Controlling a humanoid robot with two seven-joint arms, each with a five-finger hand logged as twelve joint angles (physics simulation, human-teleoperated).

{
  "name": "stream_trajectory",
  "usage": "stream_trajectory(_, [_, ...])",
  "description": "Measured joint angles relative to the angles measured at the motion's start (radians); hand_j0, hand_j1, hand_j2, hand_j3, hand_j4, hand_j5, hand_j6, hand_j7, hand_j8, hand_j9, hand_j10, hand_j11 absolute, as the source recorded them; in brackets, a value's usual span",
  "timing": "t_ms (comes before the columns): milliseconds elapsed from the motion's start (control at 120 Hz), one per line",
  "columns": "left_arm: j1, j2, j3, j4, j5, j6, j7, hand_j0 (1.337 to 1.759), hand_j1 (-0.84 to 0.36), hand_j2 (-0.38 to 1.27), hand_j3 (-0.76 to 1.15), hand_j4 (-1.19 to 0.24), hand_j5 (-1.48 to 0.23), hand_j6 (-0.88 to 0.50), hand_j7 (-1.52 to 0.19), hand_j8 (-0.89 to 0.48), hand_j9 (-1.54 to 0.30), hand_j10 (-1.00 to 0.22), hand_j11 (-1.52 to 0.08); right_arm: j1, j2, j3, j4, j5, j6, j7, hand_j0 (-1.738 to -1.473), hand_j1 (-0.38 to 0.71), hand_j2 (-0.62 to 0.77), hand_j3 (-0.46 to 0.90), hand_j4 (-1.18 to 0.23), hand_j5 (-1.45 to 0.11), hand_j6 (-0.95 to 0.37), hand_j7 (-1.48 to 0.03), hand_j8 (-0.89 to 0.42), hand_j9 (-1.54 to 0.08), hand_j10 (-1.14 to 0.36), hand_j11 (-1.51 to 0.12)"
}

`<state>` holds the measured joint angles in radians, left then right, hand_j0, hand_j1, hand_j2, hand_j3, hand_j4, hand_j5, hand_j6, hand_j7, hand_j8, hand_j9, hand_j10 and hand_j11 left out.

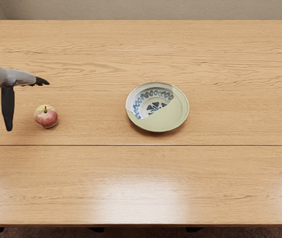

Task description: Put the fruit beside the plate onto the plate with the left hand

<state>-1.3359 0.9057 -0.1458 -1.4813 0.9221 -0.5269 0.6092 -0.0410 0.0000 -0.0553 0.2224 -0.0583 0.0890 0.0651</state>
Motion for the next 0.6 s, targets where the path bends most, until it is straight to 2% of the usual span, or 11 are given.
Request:
stream_trajectory(150, [0.032, -0.038, 0.007, -0.033, 0.081, 0.094, 0.001, 1.658, 0.35, 0.00, 0.00, -0.01, 0.00, -0.01, 0.00, -0.01, 0.00, -0.01, 0.00, 0.001, 0.000, 0.000, 0.000, 0.000, 0.000, 0.000, -1.658, -0.33, 0.00, 0.00, -0.01, -0.02, -0.01, -0.02, -0.01, -0.02, -0.01, -0.02])
stream_trajectory(367, [0.050, -0.134, 0.016, -0.022, 0.184, 0.144, 0.002, 1.658, 0.34, 0.00, 0.00, -0.02, -0.01, -0.02, -0.01, -0.02, -0.01, -0.01, -0.01, 0.001, 0.000, 0.001, 0.000, 0.000, 0.000, 0.001, -1.658, -0.33, 0.00, 0.00, -0.01, -0.02, -0.01, -0.02, -0.01, -0.02, -0.01, -0.02])
stream_trajectory(600, [0.087, -0.169, 0.024, 0.004, 0.249, 0.198, 0.002, 1.658, 0.23, 0.02, 0.00, -0.11, -0.13, -0.11, -0.13, -0.11, -0.13, -0.11, -0.13, 0.001, 0.000, 0.000, 0.000, 0.000, 0.000, 0.000, -1.658, -0.33, 0.00, 0.00, -0.01, -0.02, -0.01, -0.02, -0.01, -0.02, -0.01, -0.02])
